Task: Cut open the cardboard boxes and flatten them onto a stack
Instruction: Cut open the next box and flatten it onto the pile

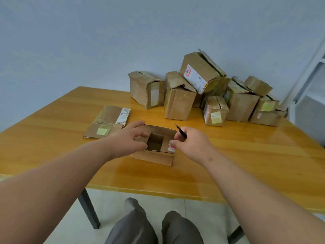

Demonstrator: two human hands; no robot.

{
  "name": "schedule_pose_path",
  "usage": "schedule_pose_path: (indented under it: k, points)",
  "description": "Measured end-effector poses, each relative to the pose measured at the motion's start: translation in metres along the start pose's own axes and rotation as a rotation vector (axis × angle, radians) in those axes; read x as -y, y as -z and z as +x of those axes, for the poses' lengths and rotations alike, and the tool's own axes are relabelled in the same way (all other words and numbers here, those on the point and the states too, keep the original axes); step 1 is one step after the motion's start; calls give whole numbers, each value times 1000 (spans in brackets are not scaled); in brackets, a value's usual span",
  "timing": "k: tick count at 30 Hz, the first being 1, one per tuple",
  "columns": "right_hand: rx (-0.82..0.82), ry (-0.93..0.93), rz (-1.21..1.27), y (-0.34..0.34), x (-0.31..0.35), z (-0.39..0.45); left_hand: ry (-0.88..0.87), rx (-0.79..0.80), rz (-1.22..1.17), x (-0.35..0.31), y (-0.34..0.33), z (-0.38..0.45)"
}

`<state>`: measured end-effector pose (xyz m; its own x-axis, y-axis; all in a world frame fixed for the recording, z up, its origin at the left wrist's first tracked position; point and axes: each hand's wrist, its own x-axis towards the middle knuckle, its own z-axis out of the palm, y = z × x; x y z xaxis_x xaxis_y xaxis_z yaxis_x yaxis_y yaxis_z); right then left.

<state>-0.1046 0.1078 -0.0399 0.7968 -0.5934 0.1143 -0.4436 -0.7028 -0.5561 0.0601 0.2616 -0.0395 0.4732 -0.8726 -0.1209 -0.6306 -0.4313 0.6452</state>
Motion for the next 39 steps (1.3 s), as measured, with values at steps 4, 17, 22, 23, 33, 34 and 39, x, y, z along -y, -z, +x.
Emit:
schedule_pose_path:
  k: [4,17,22,23,33,34,39]
  points:
    - [107,-74,-126,-3,6,15,12,139,227,-11,8,9]
    - [221,-277,-222,-4,34,44,37,284,388,-14,21,33]
    - [161,-369,367,14,7,35,20,293,421,-14,18,29]
    - [148,-372,409,13,3,32,15,289,443,-14,17,28]
    - [125,-397,610,10,-14,23,-5,97,83,-1,23,9]
    - [118,-405,650,10,-15,22,-1,105,65,2,23,6]
    - [82,-440,750,7,-15,20,33,22,-38,9,14,9]
